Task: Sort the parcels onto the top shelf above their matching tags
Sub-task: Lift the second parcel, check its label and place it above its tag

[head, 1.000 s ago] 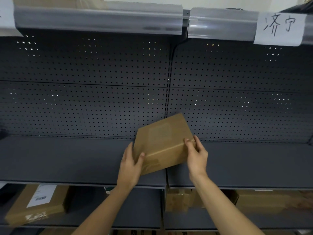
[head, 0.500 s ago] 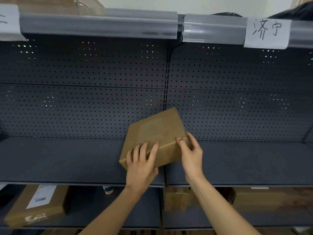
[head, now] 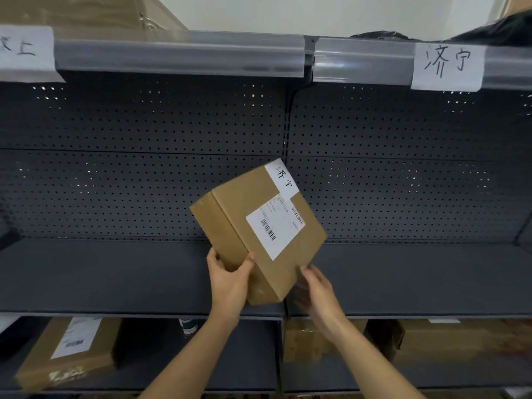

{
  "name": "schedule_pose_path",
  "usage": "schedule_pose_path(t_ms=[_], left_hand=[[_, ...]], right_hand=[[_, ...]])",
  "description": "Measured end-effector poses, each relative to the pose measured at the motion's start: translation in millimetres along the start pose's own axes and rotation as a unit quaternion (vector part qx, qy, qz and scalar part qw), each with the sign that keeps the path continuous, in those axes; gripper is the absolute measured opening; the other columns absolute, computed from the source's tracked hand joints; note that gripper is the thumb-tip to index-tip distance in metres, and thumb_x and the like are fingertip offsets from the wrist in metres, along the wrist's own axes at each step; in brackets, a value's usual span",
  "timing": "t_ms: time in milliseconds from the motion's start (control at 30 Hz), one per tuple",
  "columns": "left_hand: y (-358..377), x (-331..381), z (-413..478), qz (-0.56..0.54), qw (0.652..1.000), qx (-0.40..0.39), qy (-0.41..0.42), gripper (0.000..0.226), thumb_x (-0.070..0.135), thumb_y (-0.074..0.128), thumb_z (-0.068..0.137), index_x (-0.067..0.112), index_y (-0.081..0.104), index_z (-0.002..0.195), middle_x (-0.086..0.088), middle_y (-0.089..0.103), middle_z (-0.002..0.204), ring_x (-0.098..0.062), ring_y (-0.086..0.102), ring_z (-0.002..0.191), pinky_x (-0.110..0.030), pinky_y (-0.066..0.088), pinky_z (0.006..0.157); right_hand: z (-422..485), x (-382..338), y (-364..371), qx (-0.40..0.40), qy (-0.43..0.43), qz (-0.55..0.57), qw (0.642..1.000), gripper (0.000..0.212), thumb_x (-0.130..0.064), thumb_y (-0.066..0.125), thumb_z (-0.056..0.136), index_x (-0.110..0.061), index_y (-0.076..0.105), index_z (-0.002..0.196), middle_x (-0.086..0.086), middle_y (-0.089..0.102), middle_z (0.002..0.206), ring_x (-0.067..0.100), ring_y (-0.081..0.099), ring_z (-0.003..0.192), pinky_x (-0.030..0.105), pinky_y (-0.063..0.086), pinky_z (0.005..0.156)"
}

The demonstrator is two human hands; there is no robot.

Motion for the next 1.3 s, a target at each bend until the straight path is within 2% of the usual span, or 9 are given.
schedule_pose_path(t_ms=[133,333,467,600,700,833,1033,1200,1300], left_hand=[[3.0,-10.9,-1.7,-0.057,0.997,-0.006,-0.048,0.073,0.026,0.078,0.08,0.037,0.037,0.139,0.008,0.061,0.131,-0.017,0.06,0.119,-0.053,0.048,0.106],[8.8,-11.4,-10.6,-0.114,0.989,-0.051,-0.075,0.056,0.02,0.069,0.091,0.033,0.034,0.133,-0.001,0.058,0.131,-0.018,0.061,0.116,-0.054,0.054,0.097],[3.3,-9.5,-10.5,-0.105,0.985,-0.113,-0.075,0.097,0.034,0.082,0.068,0.041,0.022,0.144,-0.003,0.053,0.142,-0.02,0.058,0.125,-0.053,0.048,0.105],[-21.8,-2.2,0.8,-0.038,0.995,-0.078,-0.044,0.128,0.051,0.084,0.063,0.045,-0.006,0.154,0.008,0.028,0.158,-0.016,0.042,0.138,-0.046,0.032,0.118],[-38.0,6.1,11.6,0.039,0.997,-0.07,0.005,0.105,0.051,0.07,0.077,0.035,0.006,0.158,0.007,0.015,0.167,-0.014,0.022,0.151,-0.033,0.024,0.116],[-38.4,7.0,21.8,0.08,0.986,-0.139,0.051,0.064,0.031,0.054,0.1,0.024,0.026,0.157,0.007,0.033,0.161,-0.005,0.035,0.143,-0.022,0.029,0.111],[-23.9,0.1,21.1,0.057,0.983,-0.169,0.053,0.053,0.024,0.048,0.103,0.023,0.035,0.154,0.013,0.05,0.148,0.006,0.05,0.129,-0.011,0.04,0.101],[-8.8,2.5,14.6,0.054,0.978,-0.184,0.079,0.052,0.021,0.047,0.104,0.024,0.035,0.154,0.016,0.052,0.145,0.007,0.052,0.128,-0.006,0.041,0.096],[1.1,9.2,5.2,0.061,0.971,-0.202,0.114,0.058,0.028,0.05,0.099,0.022,0.033,0.155,0.014,0.05,0.149,0.003,0.05,0.133,-0.011,0.041,0.101]], right_hand=[[-4.4,7.7,12.4,-0.026,0.044,0.085,0.995,0.037,-0.04,0.047,0.102,-0.021,0.054,0.132,0.008,0.067,0.114,0.026,0.062,0.107,0.045,0.047,0.094],[-4.6,6.0,17.6,-0.053,0.032,0.196,0.979,0.042,-0.048,0.048,0.098,-0.032,0.052,0.137,0.014,0.066,0.13,0.034,0.06,0.121,0.05,0.06,0.079],[-3.0,-4.2,5.1,-0.015,0.001,0.155,0.988,0.041,-0.051,0.05,0.095,-0.037,0.056,0.133,0.01,0.068,0.129,0.033,0.06,0.121,0.047,0.06,0.079],[-0.4,-21.7,-22.2,0.01,-0.035,0.099,0.994,0.037,-0.048,0.047,0.097,-0.039,0.057,0.132,0.005,0.071,0.124,0.03,0.064,0.115,0.053,0.059,0.083],[2.3,-31.4,-43.4,0.023,-0.042,0.058,0.997,0.038,-0.047,0.049,0.097,-0.041,0.056,0.134,0.004,0.07,0.125,0.029,0.065,0.114,0.055,0.059,0.084],[-0.2,-34.8,-55.8,0.033,-0.033,0.029,0.998,0.04,-0.046,0.051,0.096,-0.032,0.059,0.132,0.008,0.07,0.12,0.029,0.066,0.108,0.04,0.056,0.071],[-2.3,-38.5,-64.6,0.028,-0.08,0.049,0.995,0.045,-0.041,0.054,0.097,-0.032,0.056,0.141,0.003,0.069,0.129,0.027,0.064,0.117,0.048,0.056,0.09],[-17.8,-40.8,-78.9,0.069,-0.189,-0.019,0.979,0.067,-0.041,0.059,0.087,-0.029,0.044,0.151,-0.005,0.062,0.141,0.018,0.057,0.128,0.049,0.039,0.114],[-33.4,-43.8,-89.5,0.106,-0.253,-0.02,0.961,0.052,-0.025,0.055,0.099,-0.02,0.047,0.15,-0.001,0.06,0.142,0.02,0.055,0.131,0.044,0.039,0.114]])
Point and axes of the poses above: each hand's wrist, its own z-axis towards the middle knuckle, its own y-axis out of the palm, x = y × z, the point moved 4 cm from there along z, towards the middle knuckle
